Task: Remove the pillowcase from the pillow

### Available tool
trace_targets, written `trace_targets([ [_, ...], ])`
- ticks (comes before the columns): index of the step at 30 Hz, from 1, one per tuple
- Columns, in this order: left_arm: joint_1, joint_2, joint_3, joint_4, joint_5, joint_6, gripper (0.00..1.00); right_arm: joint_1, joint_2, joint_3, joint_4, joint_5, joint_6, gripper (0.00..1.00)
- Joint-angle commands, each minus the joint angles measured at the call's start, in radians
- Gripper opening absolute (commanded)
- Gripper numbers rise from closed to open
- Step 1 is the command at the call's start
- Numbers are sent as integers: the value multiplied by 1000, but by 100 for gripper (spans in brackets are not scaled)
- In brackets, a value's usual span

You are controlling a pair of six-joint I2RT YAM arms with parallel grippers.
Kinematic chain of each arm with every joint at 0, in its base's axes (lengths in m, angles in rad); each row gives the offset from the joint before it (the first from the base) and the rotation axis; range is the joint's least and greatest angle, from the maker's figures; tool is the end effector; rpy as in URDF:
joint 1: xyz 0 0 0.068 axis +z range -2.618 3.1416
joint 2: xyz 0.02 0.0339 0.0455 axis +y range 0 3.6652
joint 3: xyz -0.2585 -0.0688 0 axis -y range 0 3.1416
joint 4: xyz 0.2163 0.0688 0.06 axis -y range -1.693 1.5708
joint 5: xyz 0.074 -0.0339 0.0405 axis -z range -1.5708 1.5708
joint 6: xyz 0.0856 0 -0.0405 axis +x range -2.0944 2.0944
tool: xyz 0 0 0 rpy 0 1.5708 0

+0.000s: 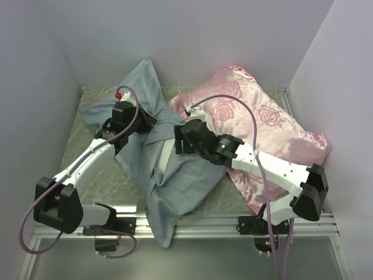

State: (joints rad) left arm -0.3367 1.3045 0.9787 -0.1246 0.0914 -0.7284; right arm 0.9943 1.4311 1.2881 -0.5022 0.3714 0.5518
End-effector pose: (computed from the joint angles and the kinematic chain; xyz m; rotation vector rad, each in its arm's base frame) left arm 0.2989 -0.1129 0.2812 -0.3503 2.0757 -0.7530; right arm 0.2057 0.2593 0.3056 -0.2809 2.1864 0.4696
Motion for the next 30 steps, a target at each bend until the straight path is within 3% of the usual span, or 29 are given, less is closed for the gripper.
trace_targets([
  [1,-7,16,-49,17,-15,-37,1,17,14,24,-32,72,14,75],
  [6,-8,32,-95,59,-9,-62,1,24,-49,19,-16,90,-1,79],
  [17,-10,27,-120,85,-19,-81,2,40,61,88,-61,75,3,79],
  [20,-10,35,-121,92,-18,-91,1,40,49,82,-104,99,17,65],
  [23,-10,38,-121,97,-22,-95,2,40,-40,-33,-114,136,48,30],
  [27,-10,48,-115,88,-36,-94,2,41,-173,-162,-137,150,109,13],
  [30,-2,61,-100,74,-48,-86,2,41,-279,-249,-151,135,175,9],
])
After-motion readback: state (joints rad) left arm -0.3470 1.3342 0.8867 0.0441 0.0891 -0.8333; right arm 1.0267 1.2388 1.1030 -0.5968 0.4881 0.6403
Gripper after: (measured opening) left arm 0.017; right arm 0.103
